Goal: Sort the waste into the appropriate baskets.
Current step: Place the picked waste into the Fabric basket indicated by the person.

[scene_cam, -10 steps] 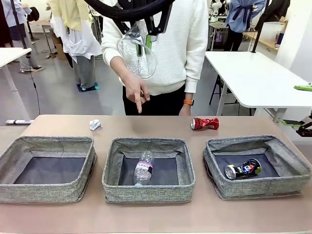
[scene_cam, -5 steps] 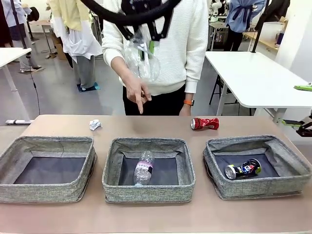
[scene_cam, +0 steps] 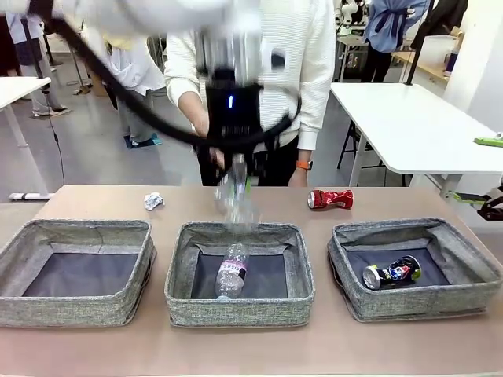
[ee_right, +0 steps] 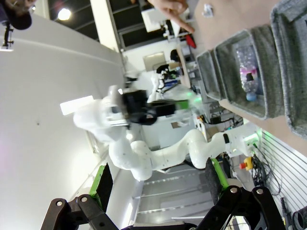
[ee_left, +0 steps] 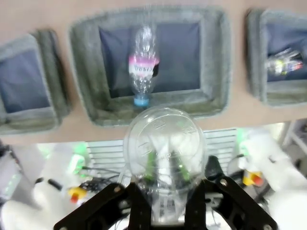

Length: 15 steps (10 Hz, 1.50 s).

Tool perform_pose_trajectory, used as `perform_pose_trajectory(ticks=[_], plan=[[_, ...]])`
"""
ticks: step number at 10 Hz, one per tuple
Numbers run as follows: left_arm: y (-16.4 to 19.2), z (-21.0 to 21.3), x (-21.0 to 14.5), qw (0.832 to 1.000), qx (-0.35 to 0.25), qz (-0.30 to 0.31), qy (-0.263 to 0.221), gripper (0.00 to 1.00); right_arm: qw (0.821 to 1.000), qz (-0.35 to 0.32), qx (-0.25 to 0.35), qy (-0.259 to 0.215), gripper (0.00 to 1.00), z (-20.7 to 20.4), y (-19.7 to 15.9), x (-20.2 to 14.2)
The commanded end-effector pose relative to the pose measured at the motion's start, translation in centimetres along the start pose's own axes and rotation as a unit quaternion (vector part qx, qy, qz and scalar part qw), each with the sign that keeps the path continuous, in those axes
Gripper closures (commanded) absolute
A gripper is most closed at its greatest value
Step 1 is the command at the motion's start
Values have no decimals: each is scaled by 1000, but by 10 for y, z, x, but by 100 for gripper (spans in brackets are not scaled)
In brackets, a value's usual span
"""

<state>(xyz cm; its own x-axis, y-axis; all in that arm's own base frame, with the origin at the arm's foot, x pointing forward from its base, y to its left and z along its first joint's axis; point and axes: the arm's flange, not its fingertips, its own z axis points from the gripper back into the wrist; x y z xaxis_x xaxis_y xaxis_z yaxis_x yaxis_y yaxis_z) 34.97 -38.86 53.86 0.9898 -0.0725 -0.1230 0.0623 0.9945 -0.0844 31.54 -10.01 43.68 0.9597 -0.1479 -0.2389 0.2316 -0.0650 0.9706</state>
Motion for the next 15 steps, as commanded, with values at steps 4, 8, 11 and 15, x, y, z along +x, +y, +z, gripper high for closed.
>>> perform_pose_trajectory(ticks=[4, 8, 11, 15], plan=[[15, -92, 33, 998, -8, 13, 68, 83, 1000, -10, 1, 4, 0, 1, 6, -1], [23, -87, 47, 997, -29, 41, 67, 75, 1000, -10, 1, 4, 0, 1, 6, -1], [23, -88, 48, 996, -32, 34, 77, 0, 1000, -10, 1, 4, 0, 1, 6, -1], [24, -87, 46, 996, -36, 33, 80, 0, 1000, -10, 1, 4, 0, 1, 6, -1]])
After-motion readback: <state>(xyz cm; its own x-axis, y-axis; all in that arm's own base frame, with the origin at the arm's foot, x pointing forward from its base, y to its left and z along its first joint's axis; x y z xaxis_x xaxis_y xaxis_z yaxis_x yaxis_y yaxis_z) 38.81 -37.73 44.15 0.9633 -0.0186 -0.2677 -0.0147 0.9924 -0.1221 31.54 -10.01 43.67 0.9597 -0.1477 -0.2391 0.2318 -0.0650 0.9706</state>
